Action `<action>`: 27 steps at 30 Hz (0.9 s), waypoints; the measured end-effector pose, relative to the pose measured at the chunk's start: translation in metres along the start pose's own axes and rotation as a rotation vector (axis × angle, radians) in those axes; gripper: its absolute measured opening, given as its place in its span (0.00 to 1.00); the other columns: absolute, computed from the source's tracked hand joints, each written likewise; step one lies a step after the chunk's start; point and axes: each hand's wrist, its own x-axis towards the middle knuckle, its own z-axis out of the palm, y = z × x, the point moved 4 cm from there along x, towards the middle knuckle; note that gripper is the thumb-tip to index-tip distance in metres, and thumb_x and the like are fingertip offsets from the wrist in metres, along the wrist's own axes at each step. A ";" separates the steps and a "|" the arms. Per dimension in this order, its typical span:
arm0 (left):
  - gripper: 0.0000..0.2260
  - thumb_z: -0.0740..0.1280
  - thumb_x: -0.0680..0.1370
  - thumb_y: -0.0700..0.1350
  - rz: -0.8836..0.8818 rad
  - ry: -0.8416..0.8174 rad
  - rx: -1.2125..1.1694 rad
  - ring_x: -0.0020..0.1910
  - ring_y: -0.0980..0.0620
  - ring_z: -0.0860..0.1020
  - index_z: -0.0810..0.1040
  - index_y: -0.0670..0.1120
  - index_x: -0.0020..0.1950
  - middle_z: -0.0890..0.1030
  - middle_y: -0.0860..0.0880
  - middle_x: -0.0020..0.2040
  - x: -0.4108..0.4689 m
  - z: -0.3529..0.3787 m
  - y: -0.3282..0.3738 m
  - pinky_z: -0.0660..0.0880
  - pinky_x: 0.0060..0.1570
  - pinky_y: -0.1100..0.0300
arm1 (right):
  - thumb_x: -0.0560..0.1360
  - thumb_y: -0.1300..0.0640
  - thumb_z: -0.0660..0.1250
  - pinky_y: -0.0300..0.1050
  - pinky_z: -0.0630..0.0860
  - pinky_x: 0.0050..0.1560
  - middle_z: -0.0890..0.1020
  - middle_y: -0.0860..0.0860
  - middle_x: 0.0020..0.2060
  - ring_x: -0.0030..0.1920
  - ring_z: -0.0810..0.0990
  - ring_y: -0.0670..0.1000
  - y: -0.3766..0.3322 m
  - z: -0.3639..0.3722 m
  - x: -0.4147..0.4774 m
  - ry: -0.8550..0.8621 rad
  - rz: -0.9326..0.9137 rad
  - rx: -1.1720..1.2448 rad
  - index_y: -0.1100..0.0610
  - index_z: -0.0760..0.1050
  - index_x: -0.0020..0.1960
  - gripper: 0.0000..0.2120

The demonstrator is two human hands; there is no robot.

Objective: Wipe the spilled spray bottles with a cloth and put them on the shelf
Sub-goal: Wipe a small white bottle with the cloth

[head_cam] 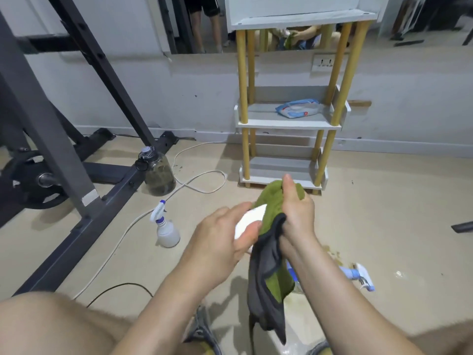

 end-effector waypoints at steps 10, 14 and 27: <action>0.36 0.57 0.75 0.47 -0.161 -0.168 -0.171 0.70 0.57 0.56 0.38 0.63 0.75 0.58 0.63 0.65 -0.016 0.037 0.010 0.58 0.66 0.58 | 0.81 0.48 0.62 0.52 0.73 0.66 0.80 0.49 0.60 0.62 0.78 0.50 0.019 0.015 -0.035 -0.339 -0.248 -0.292 0.46 0.66 0.71 0.20; 0.24 0.61 0.76 0.51 -0.160 -0.071 -0.259 0.59 0.55 0.71 0.66 0.57 0.73 0.73 0.55 0.61 -0.003 -0.001 -0.004 0.71 0.63 0.50 | 0.79 0.51 0.68 0.42 0.73 0.63 0.81 0.40 0.58 0.59 0.79 0.41 0.000 -0.004 -0.027 -0.507 -0.281 -0.435 0.43 0.70 0.69 0.20; 0.11 0.72 0.72 0.32 -0.381 0.145 -0.643 0.32 0.49 0.79 0.81 0.48 0.40 0.80 0.44 0.33 0.019 -0.020 -0.013 0.78 0.38 0.55 | 0.79 0.58 0.60 0.62 0.60 0.73 0.48 0.55 0.79 0.78 0.50 0.57 0.016 0.006 -0.061 -0.518 -0.948 -1.335 0.57 0.45 0.79 0.35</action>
